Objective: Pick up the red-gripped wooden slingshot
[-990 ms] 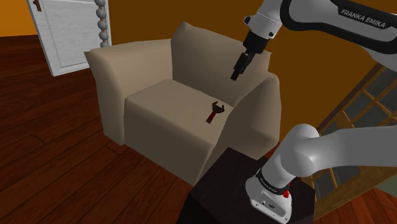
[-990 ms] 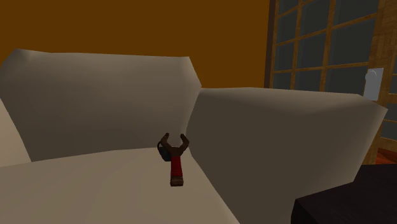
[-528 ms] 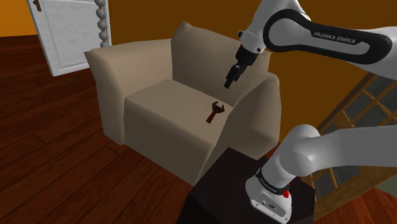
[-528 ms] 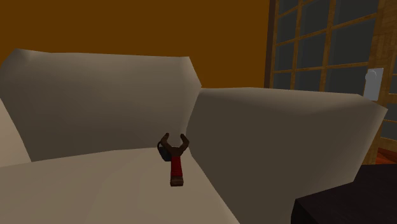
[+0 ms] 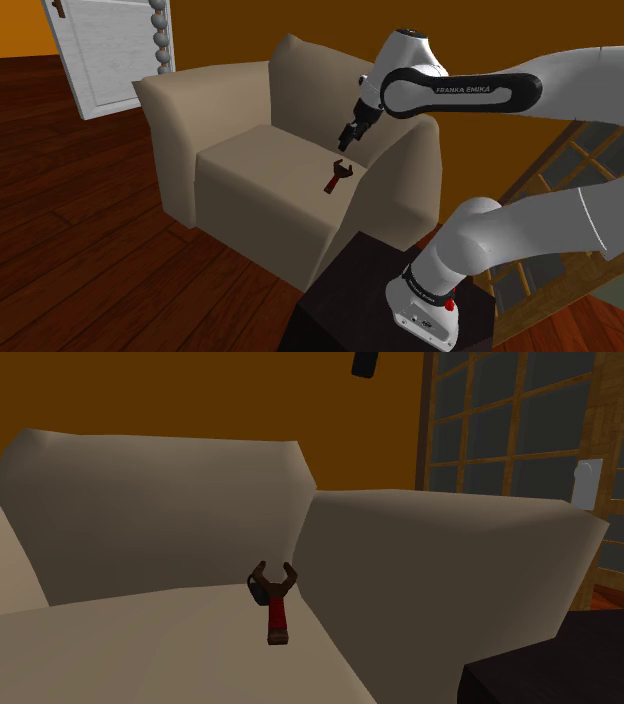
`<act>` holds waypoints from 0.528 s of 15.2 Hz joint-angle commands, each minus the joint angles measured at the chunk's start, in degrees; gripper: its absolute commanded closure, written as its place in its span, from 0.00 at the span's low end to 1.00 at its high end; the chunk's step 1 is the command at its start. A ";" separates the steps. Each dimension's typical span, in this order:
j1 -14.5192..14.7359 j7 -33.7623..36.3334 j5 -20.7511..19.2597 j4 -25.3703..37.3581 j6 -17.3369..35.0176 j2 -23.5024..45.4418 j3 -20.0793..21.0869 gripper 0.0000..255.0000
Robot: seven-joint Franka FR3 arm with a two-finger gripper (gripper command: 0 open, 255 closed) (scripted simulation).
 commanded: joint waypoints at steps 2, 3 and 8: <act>-2.06 1.47 -2.32 -1.97 7.32 4.16 -0.39 0.00; -2.81 2.03 -3.16 -2.36 9.69 5.80 -0.51 0.00; -7.07 5.74 -8.17 -2.85 21.26 15.17 -0.82 0.00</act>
